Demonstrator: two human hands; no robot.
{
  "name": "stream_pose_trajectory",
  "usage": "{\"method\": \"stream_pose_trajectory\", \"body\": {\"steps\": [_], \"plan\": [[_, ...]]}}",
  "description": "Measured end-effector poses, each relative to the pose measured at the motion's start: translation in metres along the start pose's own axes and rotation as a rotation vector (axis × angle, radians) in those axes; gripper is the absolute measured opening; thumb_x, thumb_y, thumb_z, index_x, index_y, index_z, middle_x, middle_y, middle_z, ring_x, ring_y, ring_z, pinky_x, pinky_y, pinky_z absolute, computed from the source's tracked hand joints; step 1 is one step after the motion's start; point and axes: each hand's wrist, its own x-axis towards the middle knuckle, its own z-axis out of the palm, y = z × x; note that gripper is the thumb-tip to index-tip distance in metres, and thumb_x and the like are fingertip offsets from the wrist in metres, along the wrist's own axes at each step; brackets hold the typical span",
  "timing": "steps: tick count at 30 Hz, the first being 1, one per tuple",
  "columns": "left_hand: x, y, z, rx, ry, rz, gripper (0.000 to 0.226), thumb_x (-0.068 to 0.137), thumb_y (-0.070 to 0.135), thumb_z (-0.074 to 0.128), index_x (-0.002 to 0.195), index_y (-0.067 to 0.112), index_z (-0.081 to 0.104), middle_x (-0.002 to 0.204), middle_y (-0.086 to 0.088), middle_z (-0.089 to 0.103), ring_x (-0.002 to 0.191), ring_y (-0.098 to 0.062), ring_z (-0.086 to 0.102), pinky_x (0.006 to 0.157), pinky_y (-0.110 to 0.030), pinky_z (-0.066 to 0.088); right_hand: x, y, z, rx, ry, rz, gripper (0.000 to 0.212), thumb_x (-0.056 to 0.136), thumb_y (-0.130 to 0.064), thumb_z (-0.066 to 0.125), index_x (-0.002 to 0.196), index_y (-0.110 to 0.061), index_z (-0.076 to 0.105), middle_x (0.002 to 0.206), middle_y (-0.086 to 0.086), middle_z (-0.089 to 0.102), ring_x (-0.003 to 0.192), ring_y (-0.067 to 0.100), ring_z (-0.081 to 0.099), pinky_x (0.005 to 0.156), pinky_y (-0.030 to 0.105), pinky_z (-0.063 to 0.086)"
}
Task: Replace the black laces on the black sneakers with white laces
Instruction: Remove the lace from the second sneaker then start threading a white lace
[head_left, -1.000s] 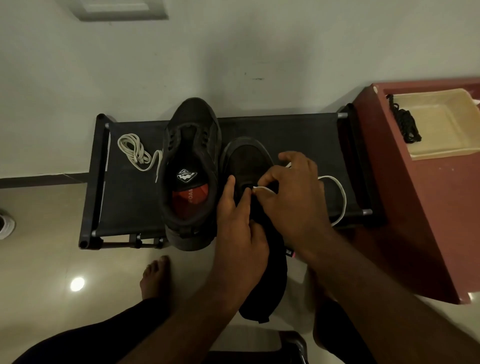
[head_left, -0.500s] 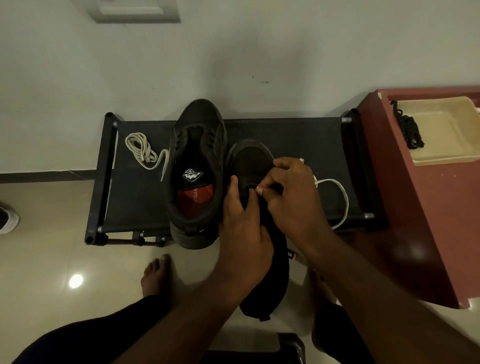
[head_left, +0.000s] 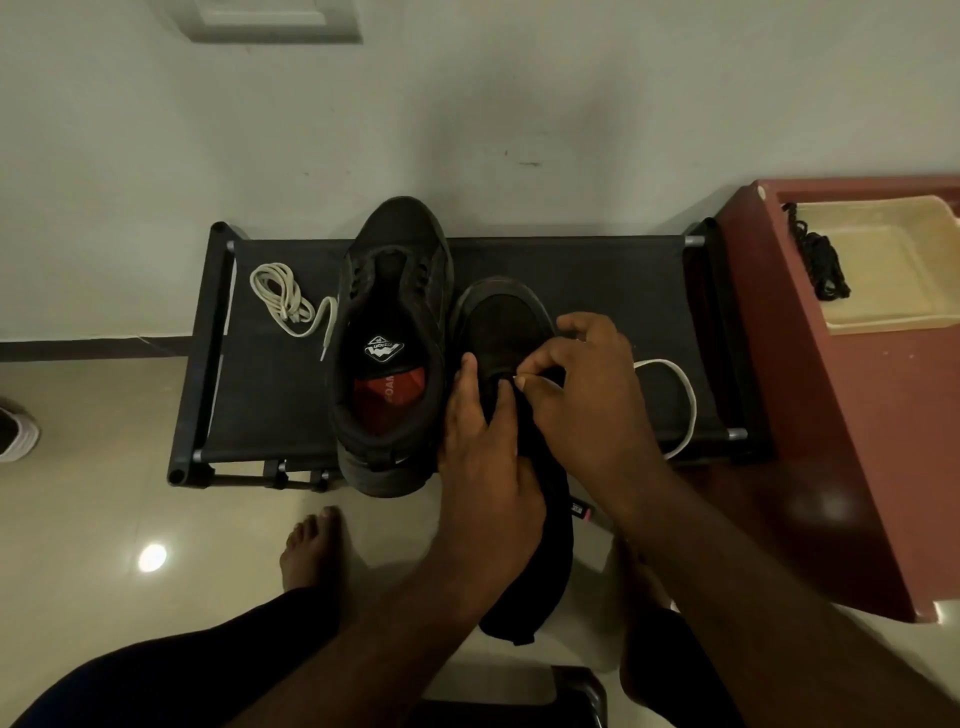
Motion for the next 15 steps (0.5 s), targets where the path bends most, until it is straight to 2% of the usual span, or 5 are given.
{"method": "stream_pose_trajectory", "body": {"steps": [3,4,8,12,15], "plan": [[-0.001,-0.002,0.001,-0.01,0.01,-0.002,0.064,0.089,0.022,0.029,0.153,0.015,0.03,0.165,-0.001,-0.006,0.146,-0.005,-0.01,0.114,-0.019,-0.005,0.0,-0.002,0.004,0.048,0.017,-0.023,0.008,0.087,-0.01,0.072,0.086,-0.018,0.074,0.127,-0.002,0.05,0.129,0.014,0.042,0.102,0.03,0.04],[-0.001,-0.003,0.002,-0.016,0.017,-0.001,0.064,0.089,0.021,0.03,0.153,0.015,0.03,0.165,0.001,-0.006,0.146,-0.003,-0.011,0.113,-0.017,-0.005,0.0,-0.002,0.004,0.061,0.023,-0.032,0.008,0.087,-0.01,0.072,0.086,-0.017,0.074,0.126,-0.002,0.05,0.128,0.014,0.043,0.101,0.03,0.041],[-0.003,-0.004,0.003,-0.087,0.03,-0.01,0.065,0.087,0.018,0.032,0.153,0.018,0.032,0.16,0.013,-0.007,0.146,0.002,-0.011,0.116,-0.018,-0.002,-0.002,0.002,-0.006,-0.023,0.027,-0.05,0.003,0.085,-0.024,0.076,0.087,-0.025,0.074,0.129,-0.002,0.05,0.127,0.013,0.039,0.104,0.047,0.042],[-0.004,-0.003,0.004,-0.088,0.018,-0.011,0.064,0.088,0.016,0.033,0.152,0.018,0.034,0.164,0.005,-0.005,0.148,-0.002,-0.009,0.12,-0.027,0.002,-0.004,0.004,-0.012,-0.084,0.004,-0.074,0.004,0.087,-0.024,0.072,0.087,-0.02,0.072,0.131,-0.003,0.048,0.128,0.013,0.038,0.104,0.046,0.04],[-0.003,-0.005,0.005,-0.1,0.023,-0.004,0.061,0.091,0.019,0.035,0.151,0.021,0.035,0.163,0.008,-0.005,0.149,-0.003,-0.009,0.12,-0.027,0.002,-0.004,0.0,-0.002,-0.113,0.004,-0.111,0.006,0.09,-0.016,0.067,0.089,-0.014,0.072,0.131,0.001,0.05,0.126,0.016,0.041,0.103,0.042,0.04]]}}
